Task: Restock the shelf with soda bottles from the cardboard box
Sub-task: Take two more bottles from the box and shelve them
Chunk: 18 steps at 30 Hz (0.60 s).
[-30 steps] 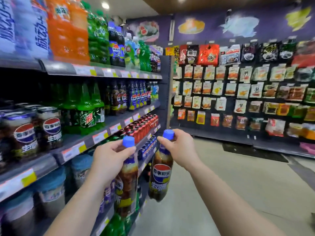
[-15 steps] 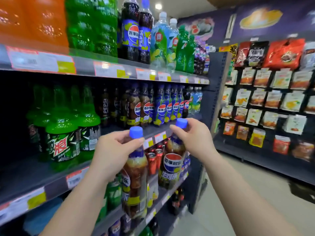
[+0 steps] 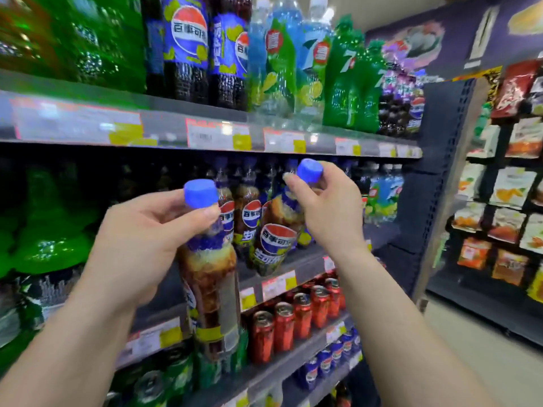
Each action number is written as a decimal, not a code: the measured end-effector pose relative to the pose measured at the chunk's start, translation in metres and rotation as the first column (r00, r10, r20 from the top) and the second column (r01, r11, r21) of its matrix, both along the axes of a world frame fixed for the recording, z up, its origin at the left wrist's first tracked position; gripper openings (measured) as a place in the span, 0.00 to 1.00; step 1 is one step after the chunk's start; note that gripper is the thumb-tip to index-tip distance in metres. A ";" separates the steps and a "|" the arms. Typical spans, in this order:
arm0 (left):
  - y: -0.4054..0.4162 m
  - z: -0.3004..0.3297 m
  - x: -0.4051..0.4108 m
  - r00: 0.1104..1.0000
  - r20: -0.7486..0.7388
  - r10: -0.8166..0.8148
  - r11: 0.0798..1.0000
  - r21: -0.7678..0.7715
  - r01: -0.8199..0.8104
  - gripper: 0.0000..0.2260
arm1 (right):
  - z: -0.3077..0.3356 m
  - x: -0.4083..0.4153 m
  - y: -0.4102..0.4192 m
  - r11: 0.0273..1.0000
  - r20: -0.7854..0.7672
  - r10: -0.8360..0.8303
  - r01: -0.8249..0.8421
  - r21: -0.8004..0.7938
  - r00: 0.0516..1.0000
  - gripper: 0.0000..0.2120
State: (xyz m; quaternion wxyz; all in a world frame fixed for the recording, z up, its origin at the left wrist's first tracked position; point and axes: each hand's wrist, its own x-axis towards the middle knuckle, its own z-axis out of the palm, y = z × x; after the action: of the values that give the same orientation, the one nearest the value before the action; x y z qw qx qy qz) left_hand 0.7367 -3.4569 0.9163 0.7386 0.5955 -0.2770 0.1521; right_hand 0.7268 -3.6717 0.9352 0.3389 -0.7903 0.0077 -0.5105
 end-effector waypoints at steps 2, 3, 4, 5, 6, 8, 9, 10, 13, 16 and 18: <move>-0.015 0.004 -0.001 0.998 0.009 0.069 0.998 0.003 -0.069 0.15 | 0.000 0.020 -0.014 0.998 0.030 0.060 -0.061 0.022 0.998 0.10; -0.022 0.005 -0.002 0.994 0.003 0.106 0.994 -0.001 -0.106 0.14 | -0.001 0.032 -0.021 0.995 0.018 0.092 -0.092 0.030 0.996 0.11; -0.029 0.004 0.000 0.990 -0.004 0.143 0.990 -0.003 -0.143 0.14 | -0.003 0.045 -0.027 0.993 -0.012 0.117 -0.116 0.026 0.993 0.12; -0.035 0.004 0.000 0.985 -0.015 0.171 0.985 -0.005 -0.171 0.14 | -0.006 0.056 -0.033 0.991 -0.051 0.135 -0.134 0.016 0.990 0.12; -0.040 0.003 0.001 0.980 -0.022 0.195 0.981 -0.003 -0.195 0.13 | -0.008 0.067 -0.038 0.989 -0.082 0.148 -0.147 0.014 0.986 0.12; -0.049 0.002 -0.001 0.967 -0.045 0.250 0.968 -0.004 -0.250 0.13 | -0.011 0.085 -0.046 0.986 -0.105 0.161 -0.157 0.046 0.981 0.14; -0.052 0.001 -0.002 0.959 -0.058 0.278 0.960 -0.006 -0.279 0.14 | -0.010 0.093 -0.049 0.984 -0.114 0.169 -0.162 0.069 0.979 0.16; -0.054 -0.001 -0.003 0.950 -0.065 0.304 0.952 -0.002 -0.305 0.15 | -0.009 0.102 -0.051 0.980 -0.131 0.186 -0.175 0.089 0.974 0.18; -0.060 -0.007 -0.007 0.913 -0.104 0.394 0.919 0.028 -0.393 0.19 | -0.010 0.124 -0.052 0.953 -0.230 0.296 -0.273 0.129 0.927 0.26; -0.065 -0.014 -0.010 0.883 -0.121 0.453 0.891 0.040 -0.451 0.13 | -0.029 0.129 -0.050 0.915 -0.279 0.399 -0.360 0.180 0.874 0.27; -0.069 -0.017 -0.012 0.869 -0.120 0.480 0.877 0.039 -0.479 0.08 | -0.040 0.126 -0.051 0.896 -0.258 0.435 -0.387 0.217 0.863 0.25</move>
State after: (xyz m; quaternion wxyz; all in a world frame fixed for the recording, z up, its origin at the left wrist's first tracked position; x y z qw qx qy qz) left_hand 0.7251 -3.5256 0.8997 0.6914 0.6570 -0.0741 0.2912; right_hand 0.8524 -3.7228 0.8951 0.4963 -0.8124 -0.0695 -0.2982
